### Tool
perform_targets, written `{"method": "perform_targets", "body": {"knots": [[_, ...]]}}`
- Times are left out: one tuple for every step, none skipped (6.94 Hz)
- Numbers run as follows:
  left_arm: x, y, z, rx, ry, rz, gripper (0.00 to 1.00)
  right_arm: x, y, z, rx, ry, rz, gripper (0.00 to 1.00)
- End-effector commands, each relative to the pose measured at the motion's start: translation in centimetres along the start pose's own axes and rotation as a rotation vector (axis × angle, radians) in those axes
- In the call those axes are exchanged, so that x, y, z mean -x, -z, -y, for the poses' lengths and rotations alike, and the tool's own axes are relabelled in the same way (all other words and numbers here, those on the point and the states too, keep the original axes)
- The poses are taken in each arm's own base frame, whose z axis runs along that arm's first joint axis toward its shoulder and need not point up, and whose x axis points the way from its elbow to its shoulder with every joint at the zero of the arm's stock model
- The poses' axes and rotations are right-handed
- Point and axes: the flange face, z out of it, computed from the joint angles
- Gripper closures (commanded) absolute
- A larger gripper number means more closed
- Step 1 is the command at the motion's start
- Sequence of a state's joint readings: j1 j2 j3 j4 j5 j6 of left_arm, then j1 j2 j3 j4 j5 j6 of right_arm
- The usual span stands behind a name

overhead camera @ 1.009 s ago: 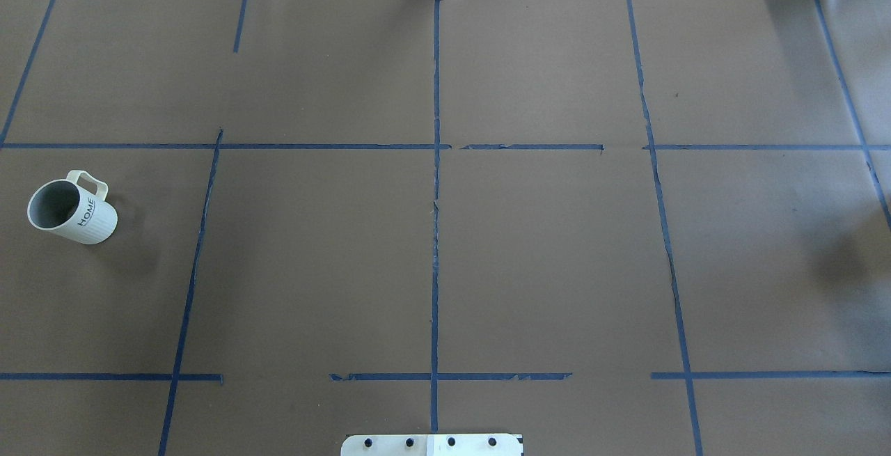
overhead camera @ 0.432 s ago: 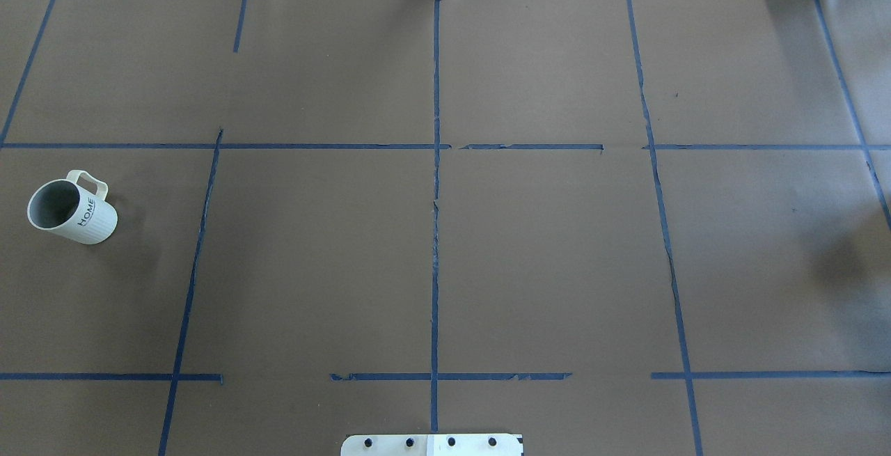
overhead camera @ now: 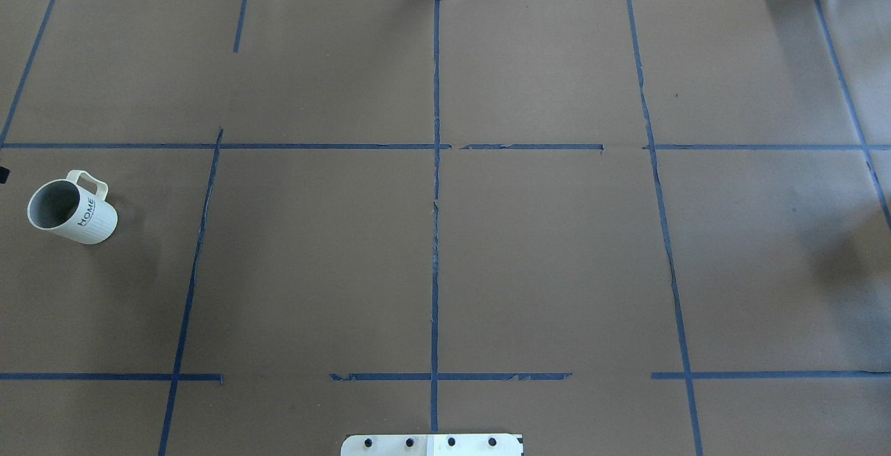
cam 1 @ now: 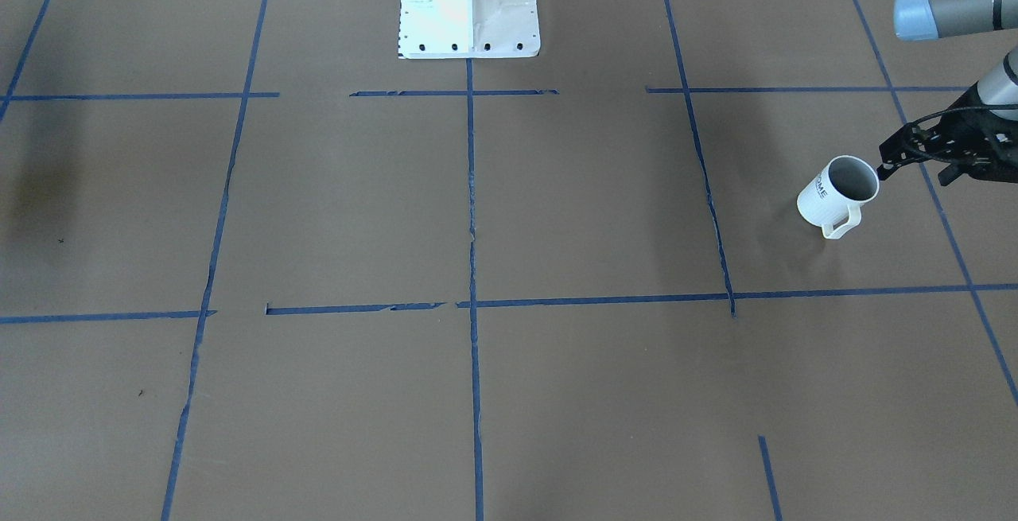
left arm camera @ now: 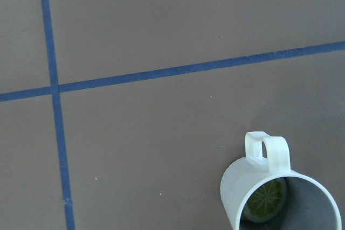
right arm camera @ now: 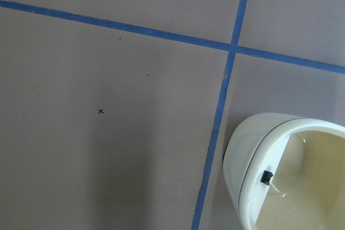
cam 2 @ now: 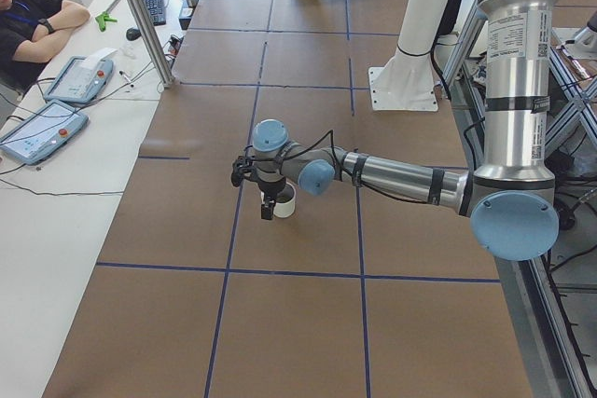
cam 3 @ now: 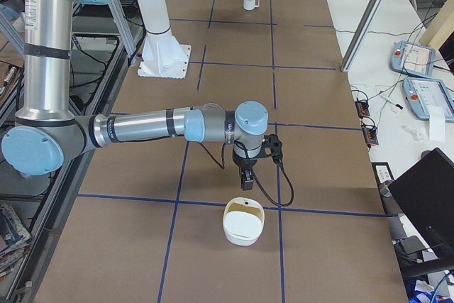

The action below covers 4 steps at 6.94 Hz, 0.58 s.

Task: Left arm hands cup to right arm to dump lemon

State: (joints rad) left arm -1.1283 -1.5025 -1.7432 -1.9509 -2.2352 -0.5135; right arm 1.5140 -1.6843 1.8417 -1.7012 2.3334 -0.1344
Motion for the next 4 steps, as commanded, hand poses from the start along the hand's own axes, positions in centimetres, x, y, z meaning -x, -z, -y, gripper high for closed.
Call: {"method": "perform_targets", "body": {"knots": [[-0.99,-2.45,-0.72,0.025,0.003,-0.008,0.00,-0.03,-0.03,-0.01,0.001,-0.002,0.000,0.00],[-0.93,-2.68,-0.71,0.028,0.003,-0.008,0.00,-0.03,-0.03,-0.01,0.001,0.000,0.000,0.00],[-1.00,-2.68,-0.75,0.032,0.015,-0.015,0.24,-0.03,-0.03,-0.01,0.001,0.000,0.000,0.00],[-1.10,-2.70,-0.70,0.032,0.048,-0.014,0.73,-0.03,-0.03,-0.01,0.001,0.000,0.000,0.00]]}}
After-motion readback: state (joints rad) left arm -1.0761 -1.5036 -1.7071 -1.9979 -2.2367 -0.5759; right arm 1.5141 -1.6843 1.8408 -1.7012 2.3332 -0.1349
